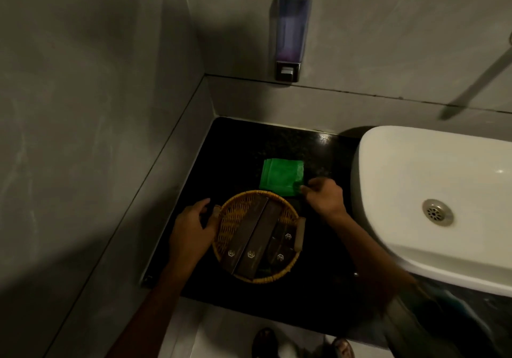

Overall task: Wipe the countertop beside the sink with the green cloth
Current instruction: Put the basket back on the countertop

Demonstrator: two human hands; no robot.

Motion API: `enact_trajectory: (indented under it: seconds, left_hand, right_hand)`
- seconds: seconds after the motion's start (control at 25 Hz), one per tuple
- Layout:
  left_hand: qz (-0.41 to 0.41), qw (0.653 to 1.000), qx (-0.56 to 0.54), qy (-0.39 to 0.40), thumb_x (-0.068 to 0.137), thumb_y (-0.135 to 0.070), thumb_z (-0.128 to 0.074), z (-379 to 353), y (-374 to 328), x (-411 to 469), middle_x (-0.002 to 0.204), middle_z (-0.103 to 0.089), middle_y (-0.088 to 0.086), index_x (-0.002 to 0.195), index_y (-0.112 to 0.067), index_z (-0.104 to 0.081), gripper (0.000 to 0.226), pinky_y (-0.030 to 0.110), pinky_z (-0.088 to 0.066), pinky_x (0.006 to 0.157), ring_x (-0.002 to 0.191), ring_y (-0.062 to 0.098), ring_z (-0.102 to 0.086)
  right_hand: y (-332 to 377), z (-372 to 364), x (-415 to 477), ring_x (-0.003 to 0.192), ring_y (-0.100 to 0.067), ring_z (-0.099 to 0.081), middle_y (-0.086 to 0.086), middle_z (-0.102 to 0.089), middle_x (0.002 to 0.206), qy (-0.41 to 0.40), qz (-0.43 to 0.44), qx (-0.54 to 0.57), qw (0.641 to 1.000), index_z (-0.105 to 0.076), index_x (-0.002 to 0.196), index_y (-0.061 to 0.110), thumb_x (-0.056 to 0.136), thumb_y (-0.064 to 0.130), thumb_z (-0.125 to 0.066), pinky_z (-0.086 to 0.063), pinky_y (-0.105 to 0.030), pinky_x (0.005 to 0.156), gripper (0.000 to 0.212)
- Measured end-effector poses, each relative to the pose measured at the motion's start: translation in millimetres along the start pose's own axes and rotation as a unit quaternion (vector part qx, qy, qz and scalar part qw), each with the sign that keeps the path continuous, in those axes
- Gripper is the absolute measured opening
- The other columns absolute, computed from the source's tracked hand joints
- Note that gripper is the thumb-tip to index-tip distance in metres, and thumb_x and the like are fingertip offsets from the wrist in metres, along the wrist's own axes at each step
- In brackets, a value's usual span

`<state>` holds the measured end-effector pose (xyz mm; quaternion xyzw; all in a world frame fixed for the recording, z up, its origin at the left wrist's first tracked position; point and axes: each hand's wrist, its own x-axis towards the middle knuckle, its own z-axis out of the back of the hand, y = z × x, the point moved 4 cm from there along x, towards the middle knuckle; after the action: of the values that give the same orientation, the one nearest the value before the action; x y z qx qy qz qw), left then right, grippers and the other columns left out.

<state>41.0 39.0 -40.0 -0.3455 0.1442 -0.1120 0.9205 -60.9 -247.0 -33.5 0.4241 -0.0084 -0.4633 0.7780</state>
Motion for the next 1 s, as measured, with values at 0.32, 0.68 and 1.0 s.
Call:
enact_trajectory:
  seconds: [0.32,0.68,1.0]
  left_hand:
    - [-0.157,0.987,0.018,0.016,0.089,-0.030,-0.060,-23,-89,6,0.122,-0.063,0.002,0.128,-0.027,-0.056,0.040,0.041,-0.042,0.102,0.121,0.021,-0.047]
    - [-0.098,0.986,-0.134,0.010,0.088,-0.032,-0.063,-29,-131,-13,0.121,-0.060,-0.004,0.117,-0.032,-0.061,0.029,0.037,-0.050,0.094,0.113,0.014,-0.055]
    - [-0.020,0.897,-0.406,0.172,0.087,-0.005,-0.065,-156,-304,-72,0.095,-0.067,0.012,0.130,-0.015,-0.042,0.050,0.031,-0.061,0.060,0.082,0.021,-0.068]
  right_hand:
    - [5,-41,79,0.097,-0.034,-0.069,-0.020,-0.071,0.111,0.071,-0.143,0.165,0.973,-0.070,0.105,-0.001,0.059,0.022,-0.076,-0.058,-0.042,0.087,0.052]
    - [28,41,23,0.076,-0.019,-0.066,-0.008,-0.066,0.091,0.016,0.020,0.310,0.950,-0.053,0.095,0.012,0.076,0.018,-0.078,-0.058,-0.032,0.070,0.032]
    - [-82,239,-32,0.060,-0.012,-0.070,-0.006,-0.073,0.079,0.052,0.022,0.459,0.887,-0.060,0.094,0.012,0.091,0.016,-0.063,-0.054,-0.020,0.048,0.006]
